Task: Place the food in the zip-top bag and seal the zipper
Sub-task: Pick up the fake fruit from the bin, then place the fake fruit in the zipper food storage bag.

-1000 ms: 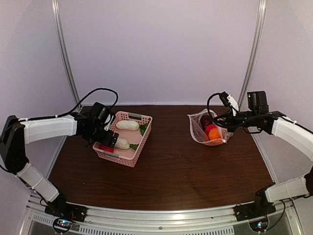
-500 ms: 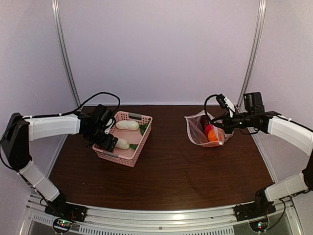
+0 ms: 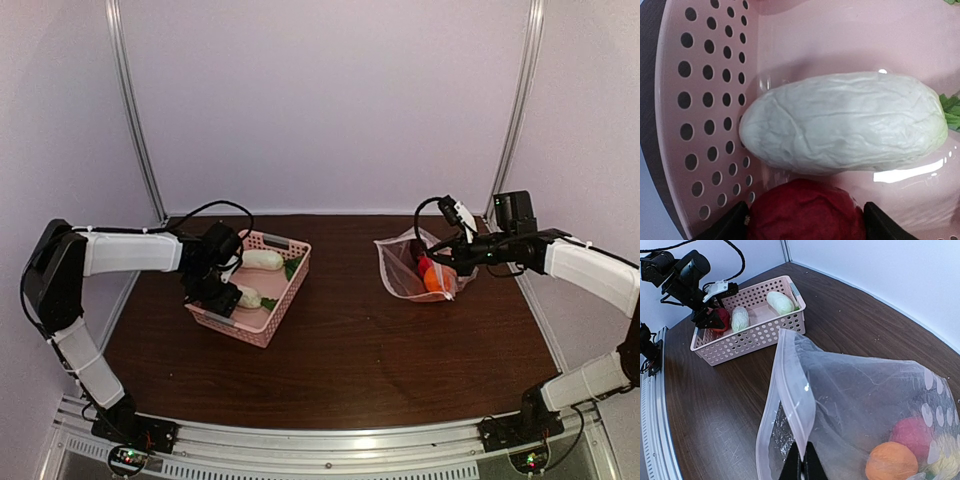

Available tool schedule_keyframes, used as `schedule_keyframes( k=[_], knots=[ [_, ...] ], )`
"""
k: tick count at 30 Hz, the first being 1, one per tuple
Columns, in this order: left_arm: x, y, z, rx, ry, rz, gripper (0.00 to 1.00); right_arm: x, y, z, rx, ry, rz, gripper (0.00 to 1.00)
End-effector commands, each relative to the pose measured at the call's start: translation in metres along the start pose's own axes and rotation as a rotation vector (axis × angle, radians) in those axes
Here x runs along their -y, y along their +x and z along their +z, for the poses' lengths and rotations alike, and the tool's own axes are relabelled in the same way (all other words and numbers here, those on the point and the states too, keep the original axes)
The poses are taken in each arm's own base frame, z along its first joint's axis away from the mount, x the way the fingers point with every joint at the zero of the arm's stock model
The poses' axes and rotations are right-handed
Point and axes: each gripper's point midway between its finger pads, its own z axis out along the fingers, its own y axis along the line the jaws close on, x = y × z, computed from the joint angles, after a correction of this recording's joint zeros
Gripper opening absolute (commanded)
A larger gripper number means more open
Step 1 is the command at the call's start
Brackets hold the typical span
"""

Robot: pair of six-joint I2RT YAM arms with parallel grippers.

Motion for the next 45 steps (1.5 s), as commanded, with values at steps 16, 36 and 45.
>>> schedule_keyframes(
  k=[16, 36, 45],
  knots=[
    [0.042, -0.089, -0.127, 0.388, 0.337, -0.044, 0.68, 0.0, 0.004, 0.002, -0.022, 0.01, -0.025, 0.0],
    [0.253, -0.155, -0.295, 0.888, 1.141, 0.128, 0.68, -0.008, -0.014, -0.007, 0.034, -0.009, 0.009, 0.0],
    [0.32, -0.176, -0.261, 0.807, 1.184, 0.075, 0.65, -0.018, -0.034, -0.012, 0.102, -0.068, 0.077, 0.0]
  ],
)
